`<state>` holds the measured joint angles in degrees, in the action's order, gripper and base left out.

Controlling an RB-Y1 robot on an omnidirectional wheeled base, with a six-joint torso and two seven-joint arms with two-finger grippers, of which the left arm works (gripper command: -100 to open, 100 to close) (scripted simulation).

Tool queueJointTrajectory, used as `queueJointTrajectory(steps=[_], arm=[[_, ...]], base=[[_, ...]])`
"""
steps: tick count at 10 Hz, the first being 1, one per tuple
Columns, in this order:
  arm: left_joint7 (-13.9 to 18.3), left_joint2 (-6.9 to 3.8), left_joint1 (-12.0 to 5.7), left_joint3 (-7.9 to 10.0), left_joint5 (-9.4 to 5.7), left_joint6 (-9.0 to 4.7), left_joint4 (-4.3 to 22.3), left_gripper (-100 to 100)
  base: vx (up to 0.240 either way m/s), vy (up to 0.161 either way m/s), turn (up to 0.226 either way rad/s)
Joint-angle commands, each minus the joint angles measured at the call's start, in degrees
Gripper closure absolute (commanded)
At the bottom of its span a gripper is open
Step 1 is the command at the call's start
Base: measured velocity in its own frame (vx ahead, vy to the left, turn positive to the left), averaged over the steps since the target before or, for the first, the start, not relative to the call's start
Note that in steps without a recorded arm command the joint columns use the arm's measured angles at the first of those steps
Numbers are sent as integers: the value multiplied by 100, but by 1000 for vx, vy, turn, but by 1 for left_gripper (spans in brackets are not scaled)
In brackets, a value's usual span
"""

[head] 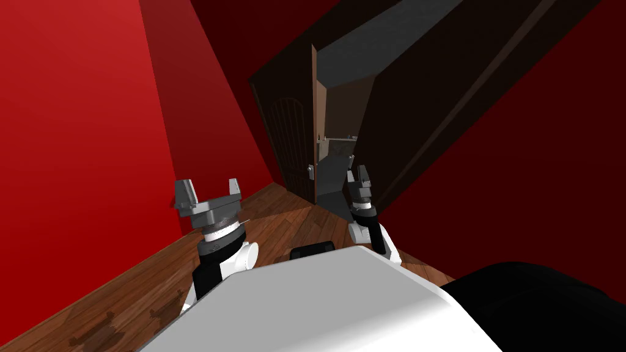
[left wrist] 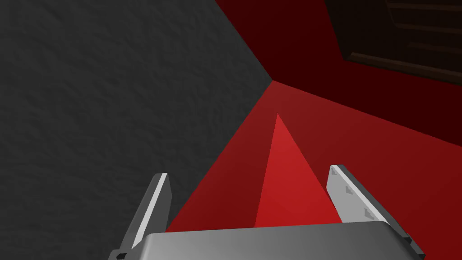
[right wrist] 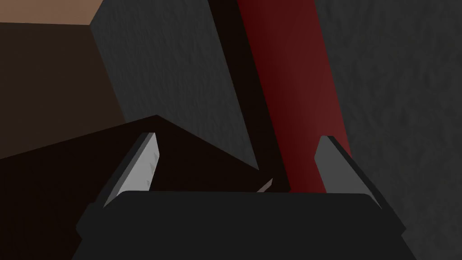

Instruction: Push the door open

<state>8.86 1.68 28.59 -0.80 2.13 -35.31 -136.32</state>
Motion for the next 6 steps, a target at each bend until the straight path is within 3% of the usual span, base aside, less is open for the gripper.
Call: queueJointTrajectory(steps=[1, 6], arm=[[-3, -50, -82, -51, 12, 60, 183, -100], [-14, -181, -347, -217, 50, 252, 773, -100]], base=[[124, -79, -73], [113, 52, -81]])
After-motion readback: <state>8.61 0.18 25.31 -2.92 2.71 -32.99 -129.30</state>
